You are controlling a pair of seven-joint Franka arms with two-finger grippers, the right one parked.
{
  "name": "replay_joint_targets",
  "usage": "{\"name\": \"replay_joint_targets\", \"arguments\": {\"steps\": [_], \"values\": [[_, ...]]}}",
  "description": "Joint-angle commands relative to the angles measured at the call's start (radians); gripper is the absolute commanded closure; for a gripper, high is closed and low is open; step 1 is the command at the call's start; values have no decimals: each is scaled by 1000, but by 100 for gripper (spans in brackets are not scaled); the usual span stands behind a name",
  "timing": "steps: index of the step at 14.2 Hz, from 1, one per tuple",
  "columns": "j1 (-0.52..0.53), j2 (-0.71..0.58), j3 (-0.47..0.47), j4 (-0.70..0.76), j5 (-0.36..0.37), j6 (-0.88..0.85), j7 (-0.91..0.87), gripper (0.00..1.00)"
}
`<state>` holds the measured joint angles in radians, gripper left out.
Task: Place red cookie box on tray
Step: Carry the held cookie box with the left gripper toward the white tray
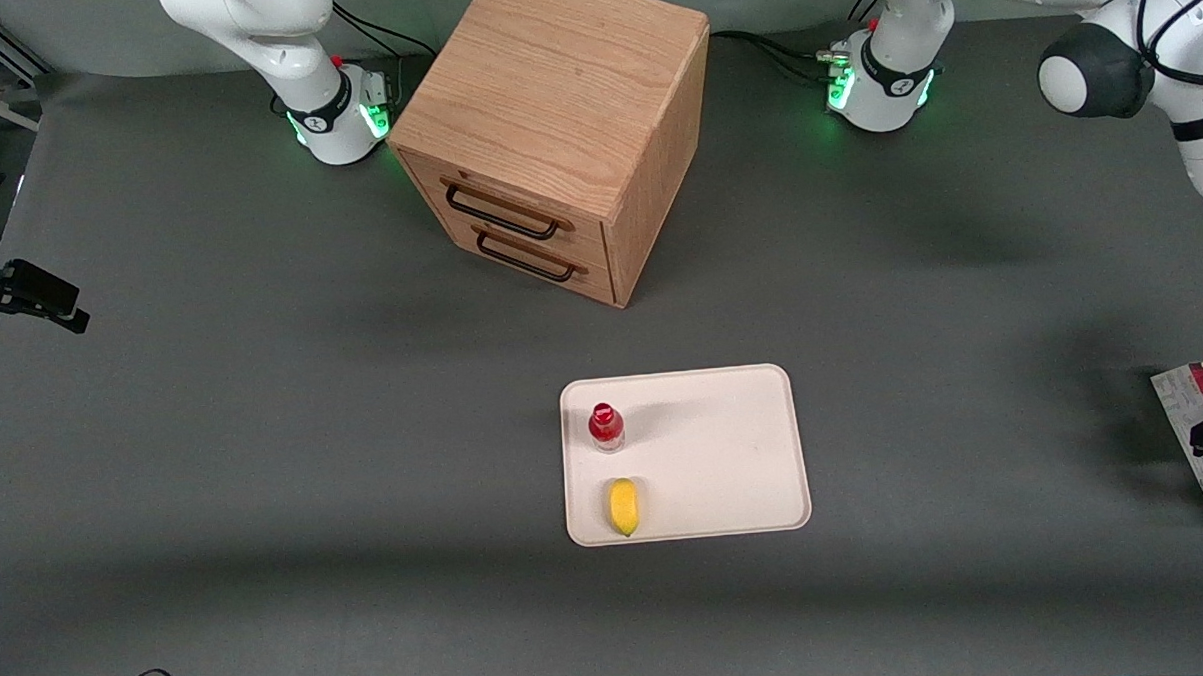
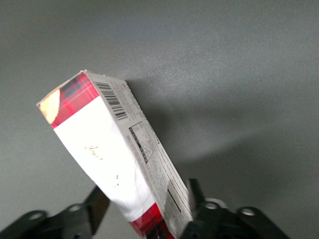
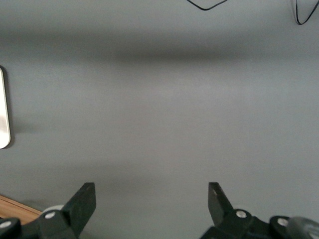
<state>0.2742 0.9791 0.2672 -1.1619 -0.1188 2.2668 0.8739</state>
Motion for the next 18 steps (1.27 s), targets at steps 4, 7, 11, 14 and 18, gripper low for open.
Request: {"name": "replay_joint_targets", "arguments": {"steps": [4, 7, 11, 14, 18], "values": [[-7, 6, 12, 33, -21, -39, 20, 100], [-23, -11, 17, 102, -16, -172, -54, 100], [-44, -75, 20, 212, -5, -412, -188, 100], [-81, -155, 17, 271, -5, -579, -339, 100], [-162, -295, -26, 275, -5, -749, -594, 100]]}}
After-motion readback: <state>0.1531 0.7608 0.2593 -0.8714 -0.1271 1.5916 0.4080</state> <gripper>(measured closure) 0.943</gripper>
